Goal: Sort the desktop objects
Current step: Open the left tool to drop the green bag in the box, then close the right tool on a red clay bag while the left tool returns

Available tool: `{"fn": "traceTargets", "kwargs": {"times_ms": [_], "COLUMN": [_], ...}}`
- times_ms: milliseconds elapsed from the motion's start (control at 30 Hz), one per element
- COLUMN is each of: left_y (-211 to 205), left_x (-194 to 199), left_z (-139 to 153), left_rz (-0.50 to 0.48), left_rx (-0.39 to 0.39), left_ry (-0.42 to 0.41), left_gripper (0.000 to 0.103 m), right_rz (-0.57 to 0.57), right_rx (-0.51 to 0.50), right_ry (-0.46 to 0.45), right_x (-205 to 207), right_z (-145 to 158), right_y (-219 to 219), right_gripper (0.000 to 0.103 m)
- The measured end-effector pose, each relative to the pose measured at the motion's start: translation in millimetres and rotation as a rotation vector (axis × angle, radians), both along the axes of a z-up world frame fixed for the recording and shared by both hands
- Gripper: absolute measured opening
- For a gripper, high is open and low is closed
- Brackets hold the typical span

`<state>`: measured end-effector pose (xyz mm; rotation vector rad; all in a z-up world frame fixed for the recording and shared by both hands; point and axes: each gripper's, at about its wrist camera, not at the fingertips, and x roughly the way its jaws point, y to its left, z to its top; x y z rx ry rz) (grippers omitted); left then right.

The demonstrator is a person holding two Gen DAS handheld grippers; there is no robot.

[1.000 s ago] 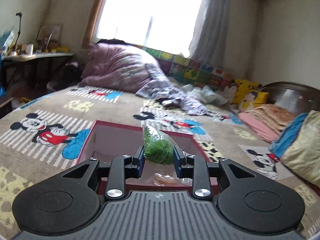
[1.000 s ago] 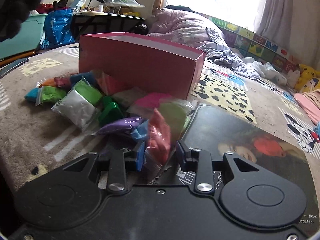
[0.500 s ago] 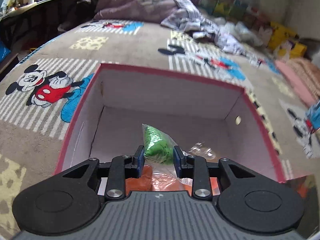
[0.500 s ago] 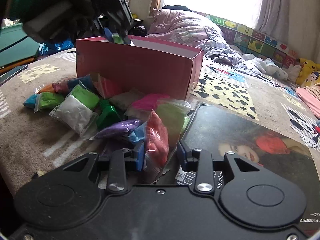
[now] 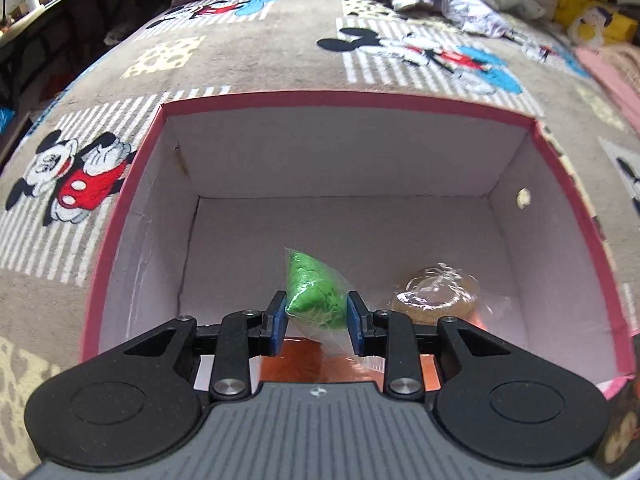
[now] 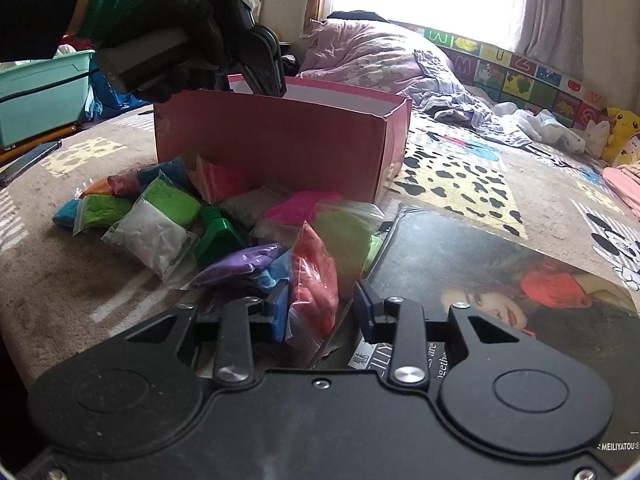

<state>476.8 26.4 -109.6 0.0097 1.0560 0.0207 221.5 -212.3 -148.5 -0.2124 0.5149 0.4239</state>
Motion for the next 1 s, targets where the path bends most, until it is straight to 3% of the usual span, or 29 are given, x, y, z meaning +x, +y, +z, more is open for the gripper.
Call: {"fn": "traceTargets", "kwargs": {"times_ms": [100, 133, 200, 367, 600, 833, 1000], "left_y": [2, 3, 5, 3, 17, 28, 22], "left_x": [3, 3, 1, -8, -45, -118, -182], "left_z": [-3, -3, 1, 16, 45, 78, 83], "left_rz": [0.003, 0.006, 0.008, 0.003, 0.021, -0.007, -0.094], "left_rx": [-0.011, -0.017, -0.035, -0.001, -0.082, -0.165, -0.177], "left_ry": [0.011, 0.008, -0.008, -0.071, -0.177, -0.342, -0.439], "left_gripper": [0.03, 0.044, 0.062, 0.062, 0.062, 0.062, 0.062], "right_rz": [0.003, 0.004, 0.004, 0.005, 0.008, 0.011, 0.014], "right_rx": [0.004, 0.005, 0.008, 0.011, 0.019, 0.052, 0.095], "right_ry": [0.003, 0.004, 0.006, 0.008, 0.011, 0.031, 0.052], "right_x": [1, 1, 1, 2, 2, 4, 4], "right_z": [0, 0, 0, 1, 1, 3, 6], "right_y": [-1, -1, -2, -3, -4, -9, -15], "right_gripper": [0.034, 0.034, 0.034, 0.034, 0.034, 0.031, 0.018]}}
